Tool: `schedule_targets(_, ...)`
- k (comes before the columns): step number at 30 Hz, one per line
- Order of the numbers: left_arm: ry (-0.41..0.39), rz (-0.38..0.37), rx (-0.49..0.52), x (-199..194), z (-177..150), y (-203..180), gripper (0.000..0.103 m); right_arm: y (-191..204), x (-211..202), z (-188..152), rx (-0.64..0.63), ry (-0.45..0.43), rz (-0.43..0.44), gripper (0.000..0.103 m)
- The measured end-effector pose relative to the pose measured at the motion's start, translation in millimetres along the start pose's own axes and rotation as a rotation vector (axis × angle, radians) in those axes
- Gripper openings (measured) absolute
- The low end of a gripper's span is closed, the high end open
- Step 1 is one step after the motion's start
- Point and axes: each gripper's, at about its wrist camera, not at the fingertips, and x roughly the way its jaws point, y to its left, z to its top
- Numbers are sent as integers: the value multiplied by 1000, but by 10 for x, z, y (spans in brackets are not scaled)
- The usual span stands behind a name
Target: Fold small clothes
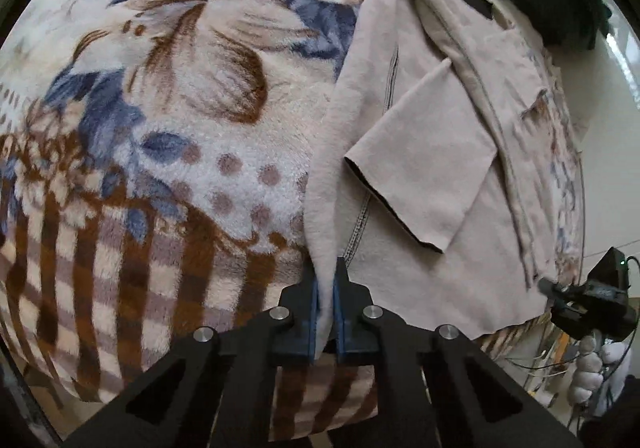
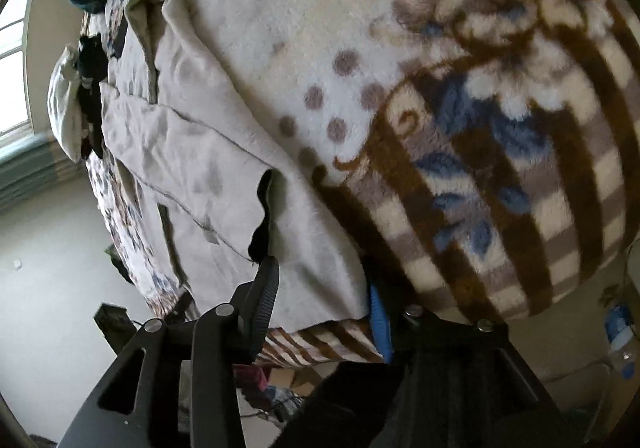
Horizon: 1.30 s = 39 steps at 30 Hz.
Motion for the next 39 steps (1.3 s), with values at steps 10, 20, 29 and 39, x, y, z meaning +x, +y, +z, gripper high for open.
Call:
schedule_targets(10,-66,-109,-124,-631,158,100,3,397,-75,-209,-72,-108,12,7)
schedule_targets(20,-185,-202,-241,-1157,1261,-153,1,1110,-655,-7,-118,-154,75,7)
schedule_targets(29,-174,-96,-229,-370,2534,-321,1,1834,-593,1213,-155,-223,42,7)
schedule_targets(39,-116,-85,-282,95,3081,-71,14,2092,-98,2481,-55,-196,50,14)
